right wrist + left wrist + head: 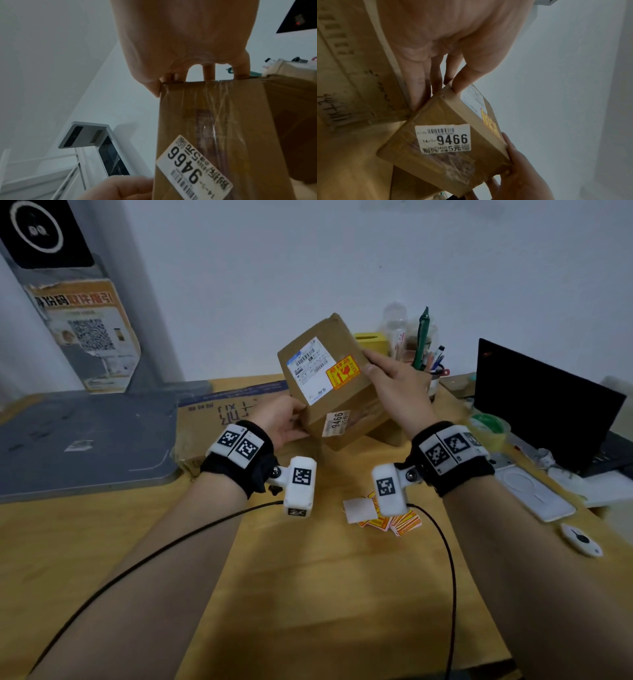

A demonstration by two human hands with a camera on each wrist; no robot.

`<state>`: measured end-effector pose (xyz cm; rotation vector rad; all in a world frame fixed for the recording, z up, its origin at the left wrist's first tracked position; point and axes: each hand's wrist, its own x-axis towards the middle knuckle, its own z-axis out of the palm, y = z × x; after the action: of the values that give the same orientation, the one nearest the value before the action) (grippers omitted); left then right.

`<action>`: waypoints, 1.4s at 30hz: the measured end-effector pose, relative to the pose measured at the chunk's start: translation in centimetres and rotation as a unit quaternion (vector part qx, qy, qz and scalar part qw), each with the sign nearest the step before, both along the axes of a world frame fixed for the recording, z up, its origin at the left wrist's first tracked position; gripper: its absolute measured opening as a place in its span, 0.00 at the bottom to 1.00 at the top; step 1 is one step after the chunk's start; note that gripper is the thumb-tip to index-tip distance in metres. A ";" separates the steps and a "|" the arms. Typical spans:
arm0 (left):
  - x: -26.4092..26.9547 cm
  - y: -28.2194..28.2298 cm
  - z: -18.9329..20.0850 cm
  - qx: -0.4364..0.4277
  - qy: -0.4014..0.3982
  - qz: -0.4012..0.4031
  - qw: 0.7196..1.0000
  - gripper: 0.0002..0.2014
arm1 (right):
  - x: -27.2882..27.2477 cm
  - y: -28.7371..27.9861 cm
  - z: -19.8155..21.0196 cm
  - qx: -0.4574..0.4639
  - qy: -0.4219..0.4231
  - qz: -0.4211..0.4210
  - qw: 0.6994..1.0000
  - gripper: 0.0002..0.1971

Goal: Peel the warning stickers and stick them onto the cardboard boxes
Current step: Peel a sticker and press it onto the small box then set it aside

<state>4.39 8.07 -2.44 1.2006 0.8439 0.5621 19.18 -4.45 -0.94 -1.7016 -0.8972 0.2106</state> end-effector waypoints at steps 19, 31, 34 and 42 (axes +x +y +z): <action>0.1 0.4 0.1 0.030 0.105 -0.057 0.992 0.22 | 2.1 2.5 -2.8 -0.053 0.049 0.040 0.997 0.17; -1.2 -0.1 -1.1 0.035 0.093 -0.104 0.990 0.14 | 0.9 1.5 -4.5 -0.172 0.085 -0.002 0.981 0.29; -1.3 -0.8 -1.3 0.032 0.094 -0.124 0.987 0.12 | 0.4 0.9 -5.0 -0.188 0.079 -0.025 0.979 0.35; -1.1 -0.5 -0.4 0.058 0.067 -0.107 0.990 0.19 | 0.8 0.8 -4.4 -0.087 0.121 -0.041 0.988 0.36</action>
<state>3.33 7.53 -2.83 1.4290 0.7919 0.3621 20.00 -3.60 -5.30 -1.8235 -0.6429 0.4419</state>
